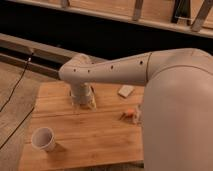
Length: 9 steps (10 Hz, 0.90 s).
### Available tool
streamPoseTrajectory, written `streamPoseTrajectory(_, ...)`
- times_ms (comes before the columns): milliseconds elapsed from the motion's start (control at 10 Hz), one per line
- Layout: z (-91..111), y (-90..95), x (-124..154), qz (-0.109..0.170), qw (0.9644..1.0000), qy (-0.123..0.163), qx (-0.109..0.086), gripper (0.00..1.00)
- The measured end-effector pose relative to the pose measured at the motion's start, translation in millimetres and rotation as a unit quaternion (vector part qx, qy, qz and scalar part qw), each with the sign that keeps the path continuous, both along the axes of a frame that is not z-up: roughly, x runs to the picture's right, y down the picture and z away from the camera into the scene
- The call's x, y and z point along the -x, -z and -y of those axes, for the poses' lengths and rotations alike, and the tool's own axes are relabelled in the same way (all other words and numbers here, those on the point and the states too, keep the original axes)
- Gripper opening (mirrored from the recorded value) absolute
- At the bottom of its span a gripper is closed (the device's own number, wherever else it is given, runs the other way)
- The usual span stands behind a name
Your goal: Drag the ceramic bowl in a circle
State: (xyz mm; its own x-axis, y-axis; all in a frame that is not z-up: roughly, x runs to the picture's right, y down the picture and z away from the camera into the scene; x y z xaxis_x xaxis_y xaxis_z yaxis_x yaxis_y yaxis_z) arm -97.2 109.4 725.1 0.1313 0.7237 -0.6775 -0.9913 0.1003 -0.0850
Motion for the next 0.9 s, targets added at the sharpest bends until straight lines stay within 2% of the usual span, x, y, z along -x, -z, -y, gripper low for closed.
streamPoseTrajectory(100, -1.2, -11.4, -4.2, 0.006, 0.9999, 0.013, 0.005, 0.65)
streamPoseTrajectory(200, -0.3, -30.3, -10.4, 0.013, 0.9994, 0.03, 0.01, 0.65)
streamPoseTrajectory(400, 9.0, -63.2, -18.6, 0.019, 0.9987, 0.044, 0.016, 0.65)
streamPoseTrajectory(700, 42.0, -110.9, -30.5, 0.015, 0.999, 0.04, 0.014, 0.65)
streamPoseTrajectory(900, 57.8, -133.1, -34.5, 0.011, 0.9992, 0.037, 0.014, 0.65)
